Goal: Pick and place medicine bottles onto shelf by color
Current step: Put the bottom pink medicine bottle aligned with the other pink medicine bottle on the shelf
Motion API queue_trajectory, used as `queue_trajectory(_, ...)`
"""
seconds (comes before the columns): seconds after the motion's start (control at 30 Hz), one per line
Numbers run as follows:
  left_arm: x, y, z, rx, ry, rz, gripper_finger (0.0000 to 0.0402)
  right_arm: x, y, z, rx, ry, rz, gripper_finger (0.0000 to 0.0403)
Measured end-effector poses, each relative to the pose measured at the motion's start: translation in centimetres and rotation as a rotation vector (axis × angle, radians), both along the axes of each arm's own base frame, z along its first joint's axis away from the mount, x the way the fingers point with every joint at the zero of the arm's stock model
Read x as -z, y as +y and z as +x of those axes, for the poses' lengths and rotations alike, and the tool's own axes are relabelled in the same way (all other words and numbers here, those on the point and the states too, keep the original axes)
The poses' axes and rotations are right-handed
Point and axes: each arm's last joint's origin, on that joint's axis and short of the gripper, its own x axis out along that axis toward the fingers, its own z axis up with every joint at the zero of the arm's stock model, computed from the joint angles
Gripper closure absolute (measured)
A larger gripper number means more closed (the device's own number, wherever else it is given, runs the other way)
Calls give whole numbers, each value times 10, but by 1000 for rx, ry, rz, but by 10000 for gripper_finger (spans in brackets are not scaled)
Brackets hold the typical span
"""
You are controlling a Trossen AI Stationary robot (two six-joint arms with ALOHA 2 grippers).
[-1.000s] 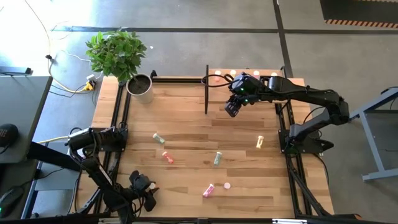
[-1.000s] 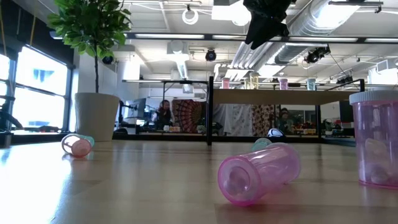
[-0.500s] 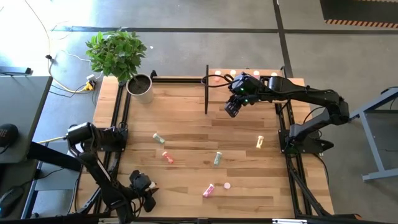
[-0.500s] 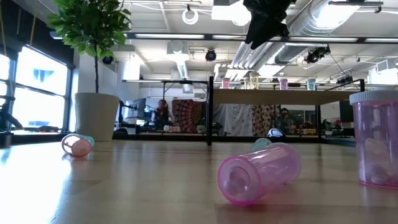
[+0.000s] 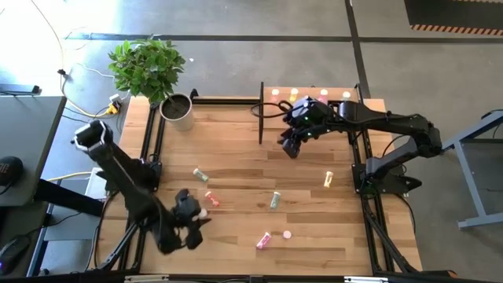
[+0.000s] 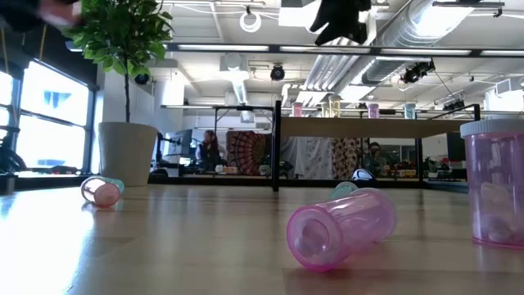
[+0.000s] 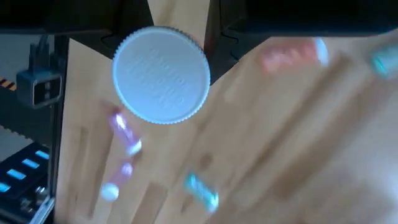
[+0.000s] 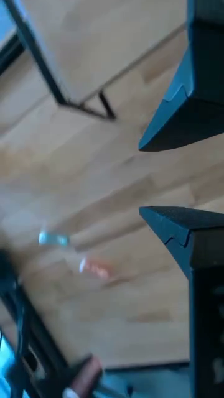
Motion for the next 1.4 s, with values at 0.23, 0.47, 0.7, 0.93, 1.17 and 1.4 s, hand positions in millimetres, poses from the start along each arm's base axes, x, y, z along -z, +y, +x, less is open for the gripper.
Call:
queue_trajectory(0.23, -37, 49, 16, 113, -40, 107, 303, -5, 7, 6, -77, -73, -29, 258)
queue_trajectory(0.47, -47, 91, 41, 227, -51, 169, 303, -13, 9, 13, -132, -179, -91, 258)
queue_trajectory(0.7, -48, 136, 53, 176, -17, 254, 303, -19, 6, 16, -123, -246, -109, 244)
queue_trajectory(0.93, -48, 176, 57, 243, -5, 242, 303, -26, -5, 19, -93, -331, -132, 198)
queue_trajectory(1.17, -54, 214, 58, 209, -76, 221, 303, -32, -15, 24, -144, -405, -235, 194)
queue_trajectory(1.4, -59, 235, 57, 215, -148, 195, 303, -22, -20, 38, -377, -432, -324, 194)
